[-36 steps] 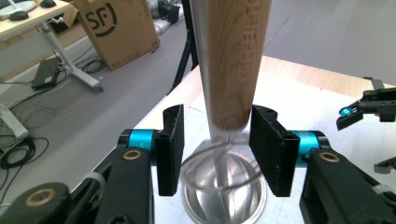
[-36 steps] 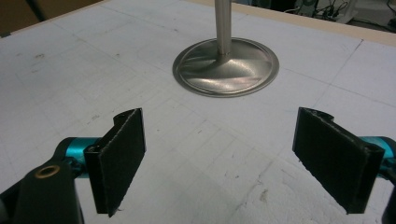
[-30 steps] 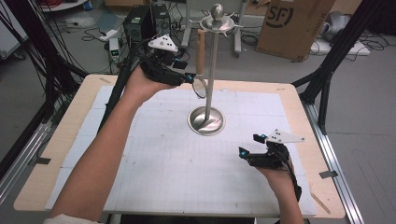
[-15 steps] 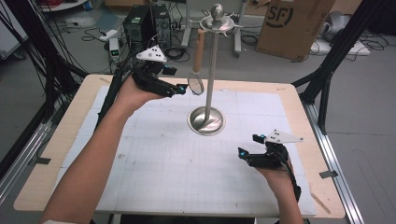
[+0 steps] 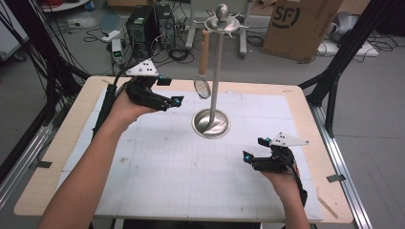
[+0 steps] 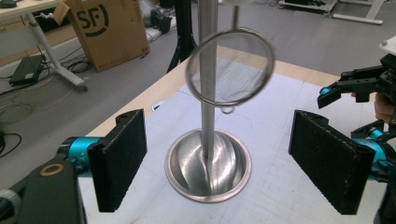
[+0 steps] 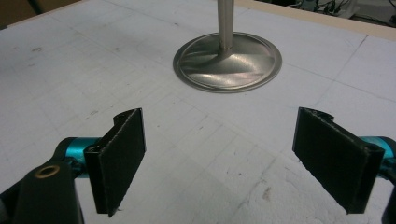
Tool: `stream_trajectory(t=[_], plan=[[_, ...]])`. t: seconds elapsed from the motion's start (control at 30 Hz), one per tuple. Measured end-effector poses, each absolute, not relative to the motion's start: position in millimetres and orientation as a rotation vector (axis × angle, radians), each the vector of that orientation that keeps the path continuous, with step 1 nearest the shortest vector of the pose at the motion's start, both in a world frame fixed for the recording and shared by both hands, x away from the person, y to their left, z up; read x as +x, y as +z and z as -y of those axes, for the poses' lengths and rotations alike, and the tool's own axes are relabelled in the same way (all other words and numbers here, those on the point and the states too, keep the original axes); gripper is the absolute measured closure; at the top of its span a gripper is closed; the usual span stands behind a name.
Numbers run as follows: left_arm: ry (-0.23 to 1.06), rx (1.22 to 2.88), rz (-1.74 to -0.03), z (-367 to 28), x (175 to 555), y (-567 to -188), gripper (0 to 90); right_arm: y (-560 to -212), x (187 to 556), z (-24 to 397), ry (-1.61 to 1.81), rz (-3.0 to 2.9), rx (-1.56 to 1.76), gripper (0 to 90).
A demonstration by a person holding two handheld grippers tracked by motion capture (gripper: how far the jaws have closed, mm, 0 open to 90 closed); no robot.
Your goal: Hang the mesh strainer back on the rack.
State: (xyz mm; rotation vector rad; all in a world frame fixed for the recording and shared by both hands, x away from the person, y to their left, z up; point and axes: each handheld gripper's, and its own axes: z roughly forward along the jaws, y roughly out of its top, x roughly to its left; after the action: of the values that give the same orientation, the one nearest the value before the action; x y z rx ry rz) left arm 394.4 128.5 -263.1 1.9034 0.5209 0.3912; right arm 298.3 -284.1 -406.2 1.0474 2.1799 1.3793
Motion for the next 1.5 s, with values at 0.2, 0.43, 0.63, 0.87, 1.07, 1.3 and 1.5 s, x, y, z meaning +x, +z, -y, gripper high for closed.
stream_trajectory(t=[0.2, 0.43, 0.63, 0.87, 1.07, 1.3, 1.5], plan=[[0.411, 1.873, -0.516, -137, 382, -268, 16.6, -407, 298, 283, 1.378, -2.183, 1.048, 16.1], [0.412, 1.850, -0.515, -148, 366, -274, 16.1, -407, 298, 283, 1.376, -2.187, 1.048, 16.1], [0.431, 1.858, -0.523, -155, 358, -283, 15.5, -408, 298, 282, 1.374, -2.188, 1.049, 16.1], [0.435, 1.870, -0.545, -162, 350, -297, 14.3, -409, 299, 282, 1.370, -2.192, 1.049, 16.1], [0.431, 1.902, -0.558, -163, 344, -314, 13.9, -410, 299, 280, 1.364, -2.199, 1.048, 16.1], [0.419, 1.889, -0.599, -168, 340, -338, 13.7, -410, 299, 281, 1.365, -2.196, 1.054, 16.1], [0.457, 1.882, -0.614, -175, 336, -353, 13.6, -411, 300, 281, 1.360, -2.201, 1.052, 16.1]])
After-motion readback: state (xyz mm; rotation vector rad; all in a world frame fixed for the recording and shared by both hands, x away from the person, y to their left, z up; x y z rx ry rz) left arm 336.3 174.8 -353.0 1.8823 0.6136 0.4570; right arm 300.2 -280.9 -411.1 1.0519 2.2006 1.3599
